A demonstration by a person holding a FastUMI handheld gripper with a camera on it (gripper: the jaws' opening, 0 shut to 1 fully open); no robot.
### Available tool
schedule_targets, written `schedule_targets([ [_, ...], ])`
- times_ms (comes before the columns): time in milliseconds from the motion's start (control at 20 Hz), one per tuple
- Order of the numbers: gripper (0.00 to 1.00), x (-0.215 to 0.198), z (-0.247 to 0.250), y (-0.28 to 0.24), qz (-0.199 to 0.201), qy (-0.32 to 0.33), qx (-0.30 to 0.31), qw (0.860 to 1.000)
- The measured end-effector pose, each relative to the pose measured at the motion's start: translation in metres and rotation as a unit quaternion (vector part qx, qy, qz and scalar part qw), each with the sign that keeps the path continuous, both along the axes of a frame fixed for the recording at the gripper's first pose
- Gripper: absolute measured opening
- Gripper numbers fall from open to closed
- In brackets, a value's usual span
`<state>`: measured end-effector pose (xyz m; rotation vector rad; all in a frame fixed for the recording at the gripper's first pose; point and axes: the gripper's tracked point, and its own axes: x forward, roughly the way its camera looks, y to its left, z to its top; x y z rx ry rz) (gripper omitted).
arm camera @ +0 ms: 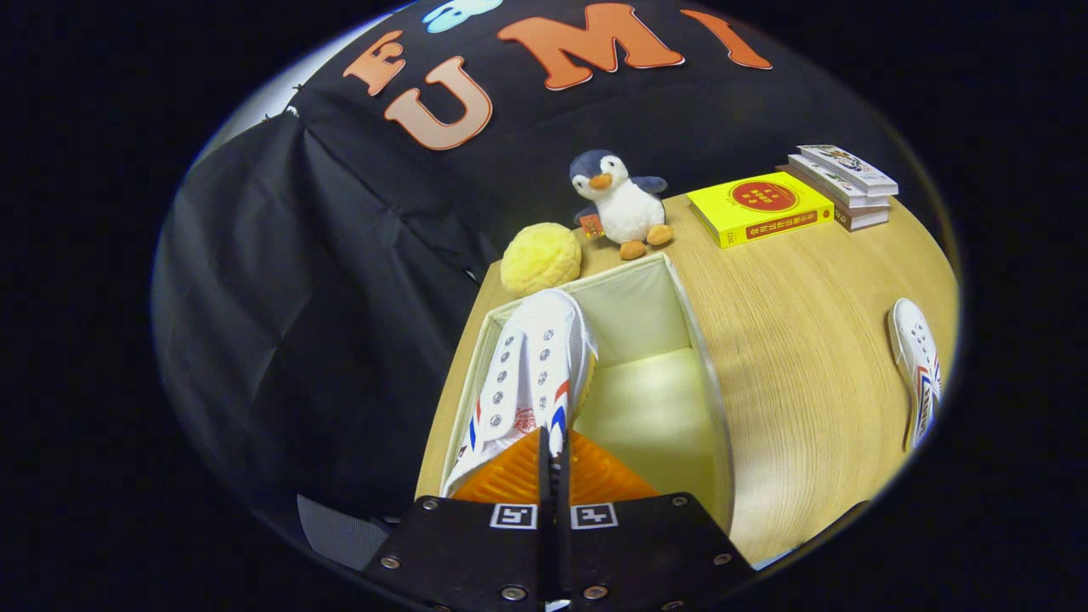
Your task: Open the storage box then place both shoes into the box .Put the left shoe in first, then the right shoe, with the right side of both shoes facing outward in a uniform manner.
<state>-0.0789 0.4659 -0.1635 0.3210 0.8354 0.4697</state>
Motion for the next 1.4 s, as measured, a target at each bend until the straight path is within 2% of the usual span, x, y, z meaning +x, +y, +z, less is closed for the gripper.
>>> schedule_targets([
  [200, 0.01, -0.002, -0.022, 0.018, 0.009, 0.015, -0.024, 1.0],
  [250, 0.05, -0.004, -0.017, 0.027, 0.022, 0.014, -0.016, 1.0],
  [300, 0.13, -0.005, -0.012, 0.037, 0.035, 0.008, -0.002, 0.999],
  [450, 0.95, 0.001, 0.009, 0.025, 0.04, -0.03, -0.015, 0.999],
  [500, 0.99, 0.003, 0.017, 0.021, 0.041, -0.038, -0.012, 0.998],
  [850, 0.99, 0.014, 0.064, -0.035, 0.031, -0.094, -0.003, 0.995],
  [1150, 0.98, 0.043, 0.065, -0.139, -0.029, -0.107, -0.025, 0.994],
  [1400, 0.99, 0.062, 0.042, -0.249, -0.081, -0.108, -0.082, 0.987],
])
